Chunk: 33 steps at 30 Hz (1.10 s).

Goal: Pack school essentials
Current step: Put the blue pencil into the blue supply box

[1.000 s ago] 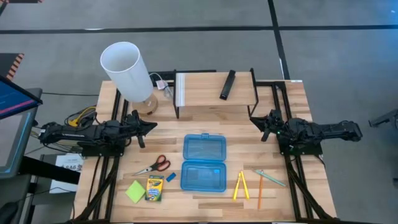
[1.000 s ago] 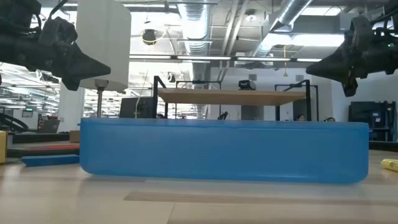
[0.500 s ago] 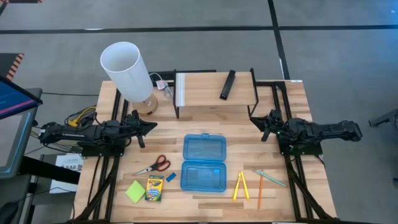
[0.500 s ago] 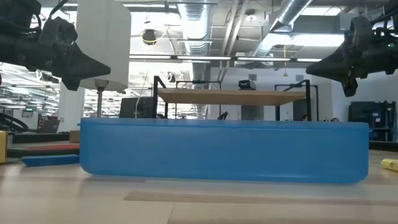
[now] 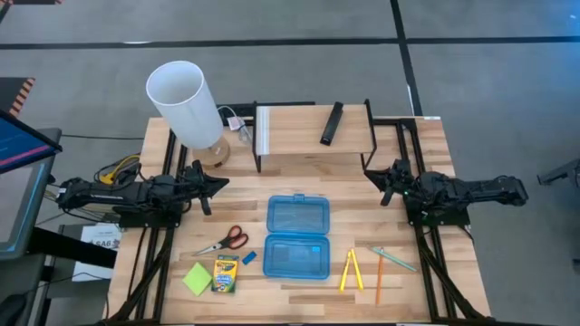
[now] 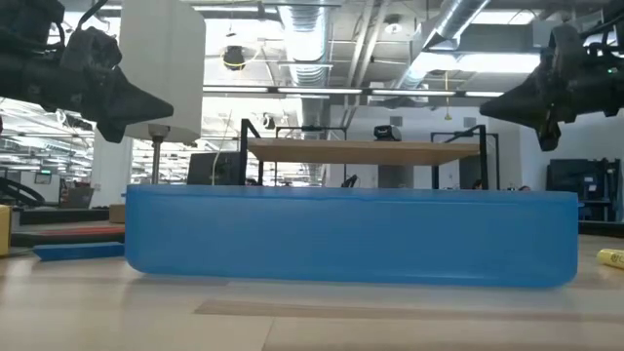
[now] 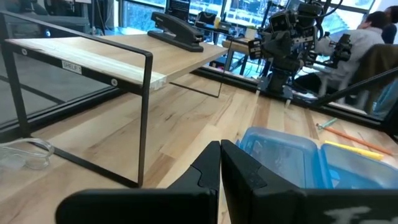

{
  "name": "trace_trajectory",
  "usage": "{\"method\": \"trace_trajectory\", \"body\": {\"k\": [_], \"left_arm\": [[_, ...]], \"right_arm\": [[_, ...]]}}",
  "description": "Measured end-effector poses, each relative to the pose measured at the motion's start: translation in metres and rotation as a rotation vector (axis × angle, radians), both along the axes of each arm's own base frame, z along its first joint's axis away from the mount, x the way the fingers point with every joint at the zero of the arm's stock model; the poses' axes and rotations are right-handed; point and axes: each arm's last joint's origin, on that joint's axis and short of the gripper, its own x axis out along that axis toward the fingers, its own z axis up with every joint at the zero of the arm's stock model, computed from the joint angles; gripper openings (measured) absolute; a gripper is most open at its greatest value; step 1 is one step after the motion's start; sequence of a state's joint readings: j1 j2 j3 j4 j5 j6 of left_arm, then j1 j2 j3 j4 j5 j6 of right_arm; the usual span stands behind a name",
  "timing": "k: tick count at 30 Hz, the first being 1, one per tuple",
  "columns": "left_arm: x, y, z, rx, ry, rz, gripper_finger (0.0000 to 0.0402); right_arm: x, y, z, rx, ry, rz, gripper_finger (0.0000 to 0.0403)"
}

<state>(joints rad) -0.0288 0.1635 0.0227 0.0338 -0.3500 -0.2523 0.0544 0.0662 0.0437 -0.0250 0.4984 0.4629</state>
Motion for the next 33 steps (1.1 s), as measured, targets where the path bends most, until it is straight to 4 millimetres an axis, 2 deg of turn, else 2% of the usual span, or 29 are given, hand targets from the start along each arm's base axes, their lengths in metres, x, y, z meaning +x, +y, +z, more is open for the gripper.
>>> {"method": "trace_trajectory", "body": {"k": [6,25,33], "left_arm": [[0.0,0.0,0.0,-0.002,-0.001,-0.004,0.0],[0.0,0.0,0.0,-0.045,-0.015,0.001,0.0],[0.0,0.0,0.0,-0.045,-0.016,0.001,0.0]], "right_arm": [[0.0,-0.002,0.006,0.004,-0.08,-0.019,0.0043],[0.0,-0.002,0.01,0.013,-0.115,-0.018,0.0043],[-0.003,0.002,0.033,-0.111,-0.26,0.074,0.0043]]}}
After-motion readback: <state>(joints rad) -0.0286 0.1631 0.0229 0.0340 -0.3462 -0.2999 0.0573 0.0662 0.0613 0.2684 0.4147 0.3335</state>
